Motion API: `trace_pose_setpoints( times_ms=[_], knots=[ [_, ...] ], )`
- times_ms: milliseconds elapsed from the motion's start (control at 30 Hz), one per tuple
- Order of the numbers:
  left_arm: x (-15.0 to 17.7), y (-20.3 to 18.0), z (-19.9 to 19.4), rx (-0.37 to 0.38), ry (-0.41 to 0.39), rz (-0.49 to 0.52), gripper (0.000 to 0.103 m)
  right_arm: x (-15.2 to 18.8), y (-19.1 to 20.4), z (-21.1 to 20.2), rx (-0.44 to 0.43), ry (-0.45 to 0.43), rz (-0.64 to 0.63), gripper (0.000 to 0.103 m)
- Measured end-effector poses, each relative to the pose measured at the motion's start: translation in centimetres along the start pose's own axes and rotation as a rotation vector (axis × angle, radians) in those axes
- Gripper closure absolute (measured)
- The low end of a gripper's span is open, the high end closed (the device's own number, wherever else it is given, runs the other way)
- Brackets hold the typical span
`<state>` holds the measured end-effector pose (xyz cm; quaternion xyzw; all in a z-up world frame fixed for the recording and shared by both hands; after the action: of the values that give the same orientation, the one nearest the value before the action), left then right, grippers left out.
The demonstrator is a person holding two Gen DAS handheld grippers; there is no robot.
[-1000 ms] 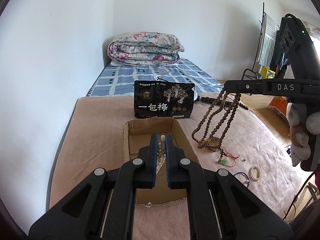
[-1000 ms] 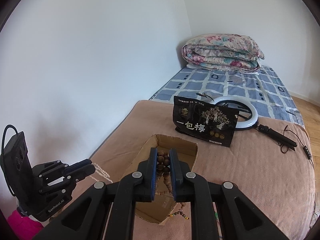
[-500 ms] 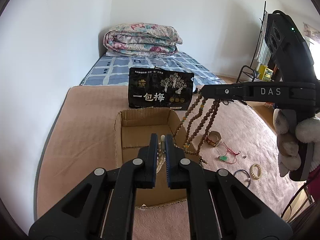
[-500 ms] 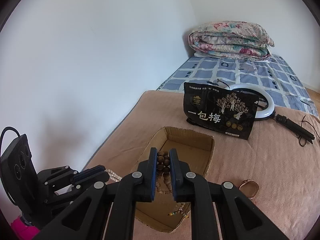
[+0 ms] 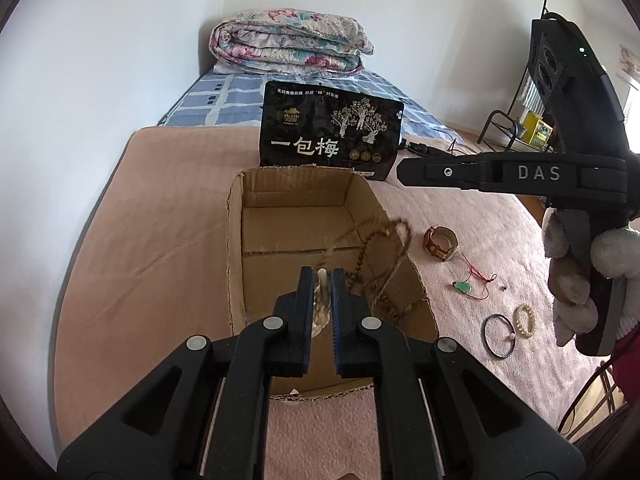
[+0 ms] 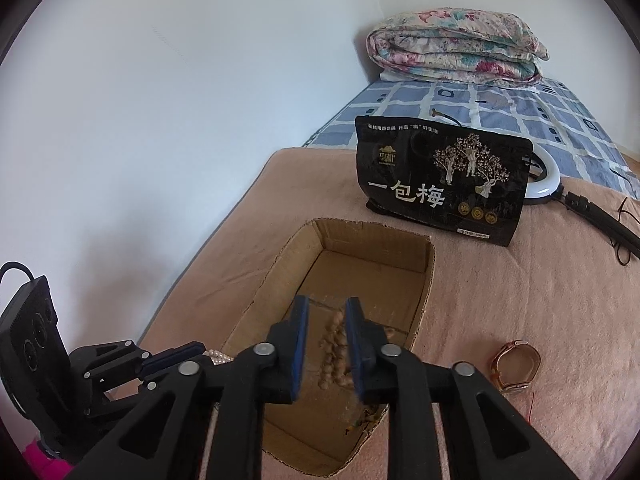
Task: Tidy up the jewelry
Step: 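Carry both strands over the cardboard box and open the right tool to drop the mala, then open the left tool to drop the pearl necklace into the box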
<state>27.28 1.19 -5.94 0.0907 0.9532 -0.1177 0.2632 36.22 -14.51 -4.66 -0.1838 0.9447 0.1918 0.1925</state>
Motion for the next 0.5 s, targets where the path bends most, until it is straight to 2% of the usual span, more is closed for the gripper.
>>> trace_pose_setpoints(
  times_ms=[33,67,500],
  knots=[
    [0.0,0.0,-0.1,0.004,-0.001,0.0,0.081,0.2,0.0,-0.1,0.01,0.0,-0.004,0.066],
    [0.1,0.0,-0.2,0.0,-0.008,-0.001,0.078,0.3,0.1,-0.2,0.024,0.0,-0.01,0.065],
    [1.0,-1.0,-4.1,-0.013,-0.067,-0.004,0.078,2.5,-0.8,-4.8,0.104,-0.059,-0.004,0.055]
  ],
)
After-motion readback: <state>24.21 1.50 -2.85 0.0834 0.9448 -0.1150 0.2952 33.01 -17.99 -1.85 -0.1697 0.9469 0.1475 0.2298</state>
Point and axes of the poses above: each gripper's, at about its wrist camera, not at the fingertips, and z roughly the way its jaws point, y to its left, x to its underside, the point moved 2 cm from there along z, roughly the way its jaws point, and after that the axes turned 13 degrees about y, right-handed, at the moved point
